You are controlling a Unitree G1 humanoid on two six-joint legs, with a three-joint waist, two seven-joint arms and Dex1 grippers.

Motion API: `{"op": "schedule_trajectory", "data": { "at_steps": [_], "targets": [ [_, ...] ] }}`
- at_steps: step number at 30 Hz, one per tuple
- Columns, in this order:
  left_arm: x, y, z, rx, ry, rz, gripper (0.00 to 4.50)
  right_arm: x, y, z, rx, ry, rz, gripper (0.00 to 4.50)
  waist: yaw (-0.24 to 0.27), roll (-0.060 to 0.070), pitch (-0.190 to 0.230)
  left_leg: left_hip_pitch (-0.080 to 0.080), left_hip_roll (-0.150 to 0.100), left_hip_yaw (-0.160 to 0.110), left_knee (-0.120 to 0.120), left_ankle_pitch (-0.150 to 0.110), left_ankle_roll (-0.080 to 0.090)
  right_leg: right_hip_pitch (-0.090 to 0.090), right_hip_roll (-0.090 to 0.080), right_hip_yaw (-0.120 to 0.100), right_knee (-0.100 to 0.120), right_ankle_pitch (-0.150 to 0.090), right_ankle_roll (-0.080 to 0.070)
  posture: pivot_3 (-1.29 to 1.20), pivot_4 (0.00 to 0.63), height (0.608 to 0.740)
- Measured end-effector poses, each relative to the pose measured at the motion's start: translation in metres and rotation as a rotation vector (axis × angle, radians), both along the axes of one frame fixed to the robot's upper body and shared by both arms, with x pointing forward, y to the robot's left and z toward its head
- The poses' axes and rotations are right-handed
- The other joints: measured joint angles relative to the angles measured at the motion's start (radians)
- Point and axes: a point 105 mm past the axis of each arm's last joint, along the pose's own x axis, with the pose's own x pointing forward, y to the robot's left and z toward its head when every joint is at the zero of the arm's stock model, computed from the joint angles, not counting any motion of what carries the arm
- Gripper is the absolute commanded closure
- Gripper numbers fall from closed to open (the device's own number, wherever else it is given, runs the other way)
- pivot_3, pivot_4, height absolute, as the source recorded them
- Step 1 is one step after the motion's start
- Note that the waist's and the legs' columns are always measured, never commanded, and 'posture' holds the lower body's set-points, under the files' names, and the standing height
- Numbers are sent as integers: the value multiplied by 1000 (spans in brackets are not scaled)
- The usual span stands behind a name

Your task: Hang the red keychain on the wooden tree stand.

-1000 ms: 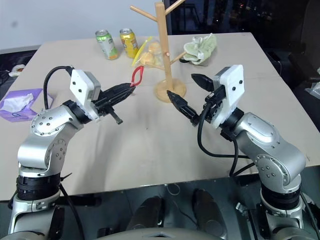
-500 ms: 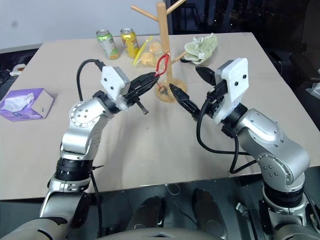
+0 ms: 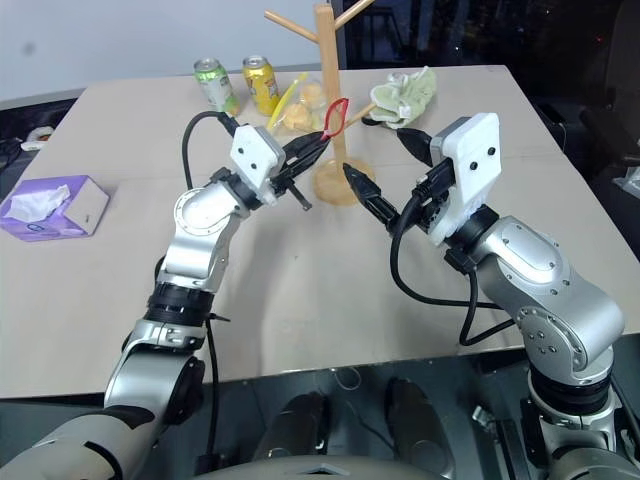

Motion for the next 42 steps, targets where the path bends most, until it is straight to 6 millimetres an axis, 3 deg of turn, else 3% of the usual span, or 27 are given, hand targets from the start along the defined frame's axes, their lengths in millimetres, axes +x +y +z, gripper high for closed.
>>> {"op": "schedule_trajectory", "data": {
  "at_steps": [7, 13, 31, 33, 34, 42],
  "targets": [
    [9, -6, 1, 20, -29, 3, 4465, 0, -2, 0, 4, -3, -22, 0, -2, 0, 0, 0, 0, 0, 0, 0, 0, 0, 0, 0, 0, 0, 0, 0, 150, 740],
    [15, -1, -9, 42, -22, 45, 4465, 0, -3, 1, 3, -4, -35, 0, -2, 0, 0, 0, 0, 0, 0, 0, 0, 0, 0, 0, 0, 0, 0, 0, 150, 740],
    [21, 6, -8, 87, -42, 103, 4465, 0, -4, -1, -5, 9, -41, 0, -2, 0, 0, 0, 0, -1, 0, 0, 0, 0, 0, 0, 0, 0, 0, 0, 150, 740],
    [22, 7, -8, 88, -43, 109, 3801, 0, -4, -1, -5, 9, -41, 0, -1, 0, 0, 0, 0, -1, 0, 0, 0, 0, 0, 0, 0, 0, 0, 0, 150, 740],
    [22, 7, -8, 89, -42, 109, 3710, 0, -4, -1, -5, 9, -40, 0, -1, 0, 0, 0, 0, -1, 0, 0, 0, 0, 0, 0, 0, 0, 0, 0, 150, 740],
    [22, 18, -15, 108, 8, 110, 242, 0, -3, -2, -12, 10, -28, 0, -3, 0, 0, 0, 0, -1, 0, 0, 0, 0, 0, 0, 1, 0, 0, 0, 150, 740]
  ]
}}
